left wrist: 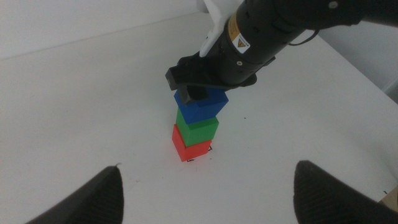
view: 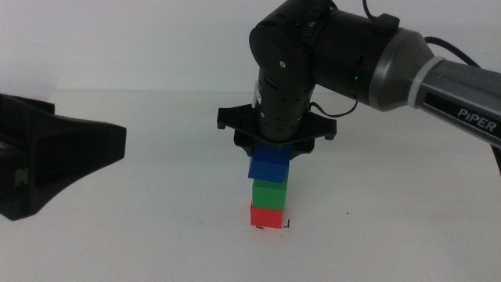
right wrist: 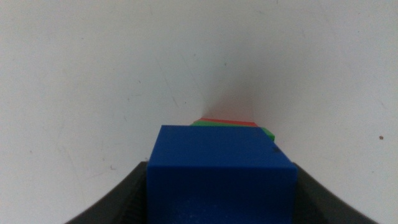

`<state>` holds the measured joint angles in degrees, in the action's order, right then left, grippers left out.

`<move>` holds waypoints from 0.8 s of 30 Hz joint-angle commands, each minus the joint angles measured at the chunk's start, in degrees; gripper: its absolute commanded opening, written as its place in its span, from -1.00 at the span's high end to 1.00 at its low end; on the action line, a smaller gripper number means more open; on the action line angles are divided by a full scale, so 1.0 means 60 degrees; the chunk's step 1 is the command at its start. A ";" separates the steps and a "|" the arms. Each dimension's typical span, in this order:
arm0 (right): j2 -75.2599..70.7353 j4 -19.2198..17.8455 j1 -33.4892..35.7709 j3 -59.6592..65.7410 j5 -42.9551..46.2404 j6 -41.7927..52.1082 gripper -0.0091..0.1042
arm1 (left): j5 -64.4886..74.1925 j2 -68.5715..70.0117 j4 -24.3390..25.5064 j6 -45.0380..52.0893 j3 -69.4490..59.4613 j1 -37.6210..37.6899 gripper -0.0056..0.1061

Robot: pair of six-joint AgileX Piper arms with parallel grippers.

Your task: Stack red cubes first, then green, then blue cubes in a specific spot.

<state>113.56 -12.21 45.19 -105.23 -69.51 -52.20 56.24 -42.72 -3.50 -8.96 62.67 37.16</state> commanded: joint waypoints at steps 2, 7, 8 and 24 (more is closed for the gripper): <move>0.0072 -0.0025 0.0012 -0.0082 -0.0076 -0.0052 0.68 | -0.0125 0.0028 0.0002 -0.0048 -0.0036 -0.0009 -0.78; 0.0117 -0.0021 0.0012 -0.0082 -0.0076 0.0036 0.68 | -0.0125 0.0028 0.0002 -0.0048 -0.0036 -0.0009 -0.78; 0.0117 -0.0021 0.0012 -0.0082 -0.0076 0.0112 0.68 | -0.0125 0.0028 0.0002 -0.0048 -0.0036 -0.0009 -0.78; 0.0082 0.0183 0.0173 -0.0082 -0.0076 0.0375 0.67 | -0.0125 0.0028 0.0002 -0.0048 -0.0036 -0.0009 -0.78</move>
<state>114.50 -9.83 45.88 -105.31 -69.52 -50.43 56.24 -42.72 -3.50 -8.96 62.67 37.16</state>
